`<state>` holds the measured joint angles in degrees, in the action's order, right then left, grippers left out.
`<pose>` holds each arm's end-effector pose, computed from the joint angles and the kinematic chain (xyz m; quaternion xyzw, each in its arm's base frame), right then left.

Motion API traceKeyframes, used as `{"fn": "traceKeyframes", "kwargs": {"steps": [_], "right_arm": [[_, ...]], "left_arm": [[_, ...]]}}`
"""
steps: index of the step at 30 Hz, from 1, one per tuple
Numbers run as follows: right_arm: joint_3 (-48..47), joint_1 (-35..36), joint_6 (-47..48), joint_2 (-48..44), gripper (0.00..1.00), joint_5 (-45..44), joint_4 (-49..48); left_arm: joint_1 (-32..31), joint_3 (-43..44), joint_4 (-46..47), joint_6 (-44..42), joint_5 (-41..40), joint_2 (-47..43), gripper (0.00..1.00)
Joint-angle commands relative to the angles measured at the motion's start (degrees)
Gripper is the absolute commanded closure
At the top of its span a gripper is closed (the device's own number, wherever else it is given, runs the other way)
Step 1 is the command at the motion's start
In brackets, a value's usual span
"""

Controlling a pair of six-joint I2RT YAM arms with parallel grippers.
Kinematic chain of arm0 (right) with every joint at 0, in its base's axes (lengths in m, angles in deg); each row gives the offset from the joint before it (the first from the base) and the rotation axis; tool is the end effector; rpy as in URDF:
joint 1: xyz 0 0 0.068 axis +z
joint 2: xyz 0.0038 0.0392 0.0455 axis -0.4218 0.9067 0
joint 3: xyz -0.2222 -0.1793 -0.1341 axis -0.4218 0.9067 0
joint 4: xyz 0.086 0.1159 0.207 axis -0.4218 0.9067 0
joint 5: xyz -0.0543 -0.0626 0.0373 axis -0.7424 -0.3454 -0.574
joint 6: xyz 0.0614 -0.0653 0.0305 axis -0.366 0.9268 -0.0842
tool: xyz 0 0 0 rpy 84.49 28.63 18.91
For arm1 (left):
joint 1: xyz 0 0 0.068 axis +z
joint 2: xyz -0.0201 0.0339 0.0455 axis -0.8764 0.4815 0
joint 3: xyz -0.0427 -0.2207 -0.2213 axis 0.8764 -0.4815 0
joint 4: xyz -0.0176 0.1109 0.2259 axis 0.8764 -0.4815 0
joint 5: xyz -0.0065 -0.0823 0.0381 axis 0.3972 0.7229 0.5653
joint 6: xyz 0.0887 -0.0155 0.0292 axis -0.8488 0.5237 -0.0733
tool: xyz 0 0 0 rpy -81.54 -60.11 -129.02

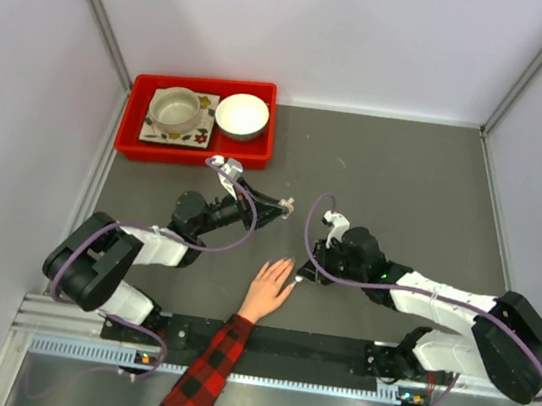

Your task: Paint the nails

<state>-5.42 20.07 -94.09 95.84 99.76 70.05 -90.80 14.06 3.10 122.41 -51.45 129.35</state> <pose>0.1591 0.1919 0.1838 -0.1757 0.8650 0.3731 0.2859 0.2315 -0.1857 0.2734 0.1830 0.6149 -0.5617 0.5224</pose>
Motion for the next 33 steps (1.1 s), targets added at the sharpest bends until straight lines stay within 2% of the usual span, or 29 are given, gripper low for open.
{"fn": "traceKeyframes", "kwargs": {"steps": [1,33], "right_arm": [[-3.0,0.9,1.7,-0.4,1.00,-1.6,0.1],[-4.2,0.9,1.9,3.3,1.00,-3.0,-0.9]], "left_arm": [[-0.2,1.6,12.4,-0.7,0.6,-1.5,1.00],[-0.2,1.6,9.9,-1.8,0.9,-3.2,1.00]]}}
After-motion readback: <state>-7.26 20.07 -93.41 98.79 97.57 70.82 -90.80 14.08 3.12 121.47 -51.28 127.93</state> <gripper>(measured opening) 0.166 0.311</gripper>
